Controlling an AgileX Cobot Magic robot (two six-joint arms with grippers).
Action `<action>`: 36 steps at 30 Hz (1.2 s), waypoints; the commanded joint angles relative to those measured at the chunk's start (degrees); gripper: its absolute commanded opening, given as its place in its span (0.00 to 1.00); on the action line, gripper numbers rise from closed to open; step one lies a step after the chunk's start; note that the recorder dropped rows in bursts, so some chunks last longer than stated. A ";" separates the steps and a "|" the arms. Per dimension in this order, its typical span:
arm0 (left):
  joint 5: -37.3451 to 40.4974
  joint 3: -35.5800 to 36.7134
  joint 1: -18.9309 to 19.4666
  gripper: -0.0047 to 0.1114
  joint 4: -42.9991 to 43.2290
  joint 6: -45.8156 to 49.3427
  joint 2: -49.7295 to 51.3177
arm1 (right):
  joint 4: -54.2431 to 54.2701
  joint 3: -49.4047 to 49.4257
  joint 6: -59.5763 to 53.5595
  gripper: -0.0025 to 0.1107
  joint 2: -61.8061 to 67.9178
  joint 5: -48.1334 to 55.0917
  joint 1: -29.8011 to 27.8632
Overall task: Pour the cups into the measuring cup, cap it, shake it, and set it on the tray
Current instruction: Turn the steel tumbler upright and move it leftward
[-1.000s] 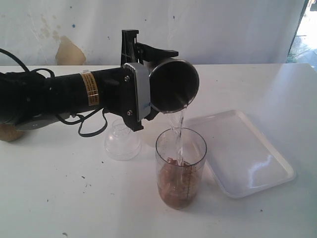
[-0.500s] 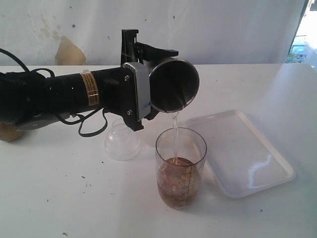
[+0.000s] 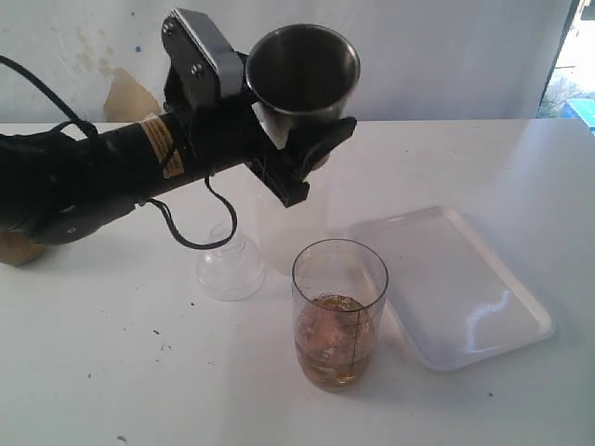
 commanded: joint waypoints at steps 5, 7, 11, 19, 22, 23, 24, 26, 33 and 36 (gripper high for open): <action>11.39 -0.68 3.89 0.04 -12.92 -12.66 -4.46 | -0.34 0.25 0.01 0.02 -0.27 -0.13 -0.48; 15.66 -0.68 5.95 0.04 -12.92 -12.86 -6.47 | -0.34 0.25 0.01 0.02 -0.27 -0.13 -0.48; 22.35 -0.58 11.45 0.04 -12.92 -12.86 -9.93 | -0.34 0.25 0.01 0.02 -0.27 -0.13 -0.48; 16.99 6.52 20.11 0.04 -13.82 -11.50 -9.58 | -0.34 0.25 0.01 0.02 -0.27 -0.13 -0.48; 11.46 10.64 22.31 0.04 -16.82 -9.07 -6.96 | -0.34 0.25 0.01 0.02 -0.27 -0.13 -0.48; 10.38 11.54 23.09 0.04 -18.16 -8.14 -5.76 | -0.34 0.25 0.01 0.02 -0.27 -0.13 -0.48; 9.80 12.27 23.35 0.04 -18.61 -7.17 -4.50 | -0.34 0.25 0.01 0.02 -0.27 -0.13 -0.48; 8.34 13.18 24.02 0.04 -19.23 -5.23 -1.72 | -0.34 0.25 0.01 0.02 -0.27 -0.13 -0.48; -4.68 13.58 24.02 0.04 -18.10 -3.31 7.59 | -0.34 0.25 0.01 0.02 -0.27 -0.13 -0.48; -12.42 13.58 24.02 0.04 -18.25 -2.21 11.17 | -0.34 0.25 0.01 0.02 -0.27 -0.13 -0.48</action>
